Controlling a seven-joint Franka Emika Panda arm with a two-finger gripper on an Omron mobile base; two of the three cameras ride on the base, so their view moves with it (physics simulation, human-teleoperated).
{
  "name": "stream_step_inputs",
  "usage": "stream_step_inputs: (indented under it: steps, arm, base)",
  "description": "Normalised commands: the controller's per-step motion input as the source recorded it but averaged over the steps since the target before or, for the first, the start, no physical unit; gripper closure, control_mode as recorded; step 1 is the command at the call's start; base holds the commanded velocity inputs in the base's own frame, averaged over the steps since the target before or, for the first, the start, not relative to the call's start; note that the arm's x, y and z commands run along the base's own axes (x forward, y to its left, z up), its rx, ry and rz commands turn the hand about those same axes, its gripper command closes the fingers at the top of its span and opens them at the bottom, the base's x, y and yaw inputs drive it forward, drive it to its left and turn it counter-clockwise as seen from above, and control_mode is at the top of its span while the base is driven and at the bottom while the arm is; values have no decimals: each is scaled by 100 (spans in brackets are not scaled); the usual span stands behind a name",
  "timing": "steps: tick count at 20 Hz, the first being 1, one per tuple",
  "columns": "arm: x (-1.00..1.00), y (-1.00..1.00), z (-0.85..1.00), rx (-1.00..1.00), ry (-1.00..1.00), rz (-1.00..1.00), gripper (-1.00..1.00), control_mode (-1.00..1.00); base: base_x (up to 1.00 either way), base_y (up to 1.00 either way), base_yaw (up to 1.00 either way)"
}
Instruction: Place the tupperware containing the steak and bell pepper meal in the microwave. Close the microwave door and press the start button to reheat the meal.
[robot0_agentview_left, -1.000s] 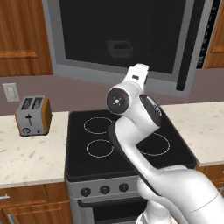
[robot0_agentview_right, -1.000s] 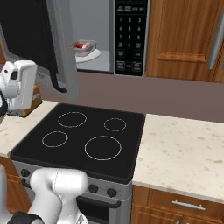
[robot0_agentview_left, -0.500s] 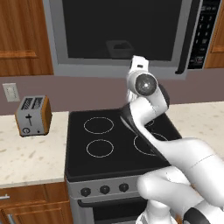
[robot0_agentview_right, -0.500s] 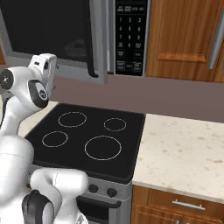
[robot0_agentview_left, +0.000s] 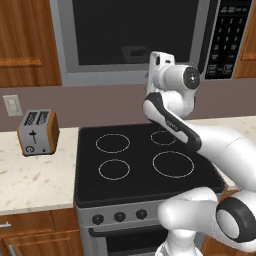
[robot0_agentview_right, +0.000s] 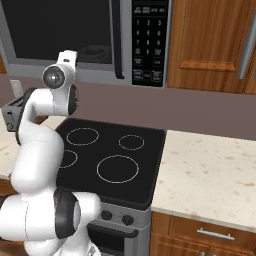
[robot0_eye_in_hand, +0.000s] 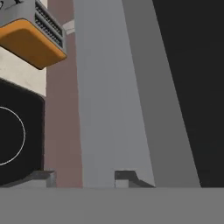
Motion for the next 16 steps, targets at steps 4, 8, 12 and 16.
stream_step_inputs:
  steps: [4, 8, 12, 16]
  arm:
    - [8, 0, 0, 0, 7, 23, -100, -100]
    - [-89, -7, 0, 0, -6, 16, -100, -100]
    - [-100, -45, 0, 1, -9, 7, -100, -100]
    - [-100, -93, 1, 7, -2, 0, -100, -100]
  base:
    - [0, 0, 0]
    - [0, 0, 0]
    - [0, 0, 0]
    - [0, 0, 0]
